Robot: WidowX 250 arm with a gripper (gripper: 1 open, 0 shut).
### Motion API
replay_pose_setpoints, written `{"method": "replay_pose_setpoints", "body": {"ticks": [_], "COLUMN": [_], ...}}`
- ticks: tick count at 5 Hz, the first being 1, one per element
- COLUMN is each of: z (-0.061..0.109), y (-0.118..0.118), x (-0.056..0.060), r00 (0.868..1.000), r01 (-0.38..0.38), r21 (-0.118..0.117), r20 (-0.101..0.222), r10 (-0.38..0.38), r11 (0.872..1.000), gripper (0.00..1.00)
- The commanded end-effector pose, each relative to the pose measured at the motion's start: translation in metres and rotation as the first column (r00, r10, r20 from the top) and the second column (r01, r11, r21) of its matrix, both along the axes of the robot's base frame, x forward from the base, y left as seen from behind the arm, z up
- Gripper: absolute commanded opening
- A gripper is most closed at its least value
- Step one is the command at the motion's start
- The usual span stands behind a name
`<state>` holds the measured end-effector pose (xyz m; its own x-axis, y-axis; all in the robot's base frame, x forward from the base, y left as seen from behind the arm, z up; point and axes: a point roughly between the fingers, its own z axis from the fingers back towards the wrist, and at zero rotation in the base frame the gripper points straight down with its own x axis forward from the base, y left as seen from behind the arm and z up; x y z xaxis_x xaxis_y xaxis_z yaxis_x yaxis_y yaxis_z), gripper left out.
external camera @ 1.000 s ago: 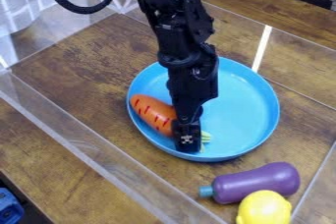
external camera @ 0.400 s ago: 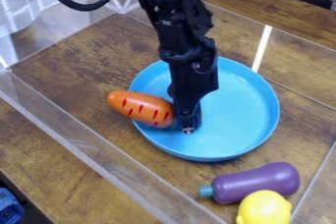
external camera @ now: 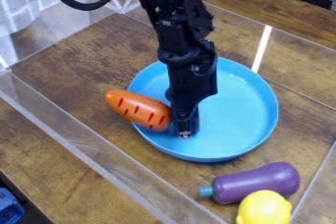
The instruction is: Remove the carrot from the blue tray and put it on the table
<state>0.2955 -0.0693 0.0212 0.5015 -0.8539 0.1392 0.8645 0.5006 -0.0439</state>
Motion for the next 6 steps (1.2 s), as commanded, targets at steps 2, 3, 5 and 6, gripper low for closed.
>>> {"method": "replay_pose_setpoints", "body": {"ticks": [2, 3, 5, 6], "z": [0.012, 0.018, 0.024, 0.026], "y": [0.003, 0.003, 0.003, 0.003], "x": [-0.004, -0.003, 0.003, 0.007], "r00": [1.000, 1.000, 0.999, 0.998], "r01": [0.013, 0.026, 0.048, 0.060], "r21": [0.001, 0.006, 0.015, 0.021], "r20": [-0.005, -0.001, 0.009, 0.017], "r10": [-0.013, -0.026, -0.048, -0.060], "r11": [1.000, 1.000, 0.999, 0.998], "gripper": [0.00, 0.00, 0.00, 0.00]}}
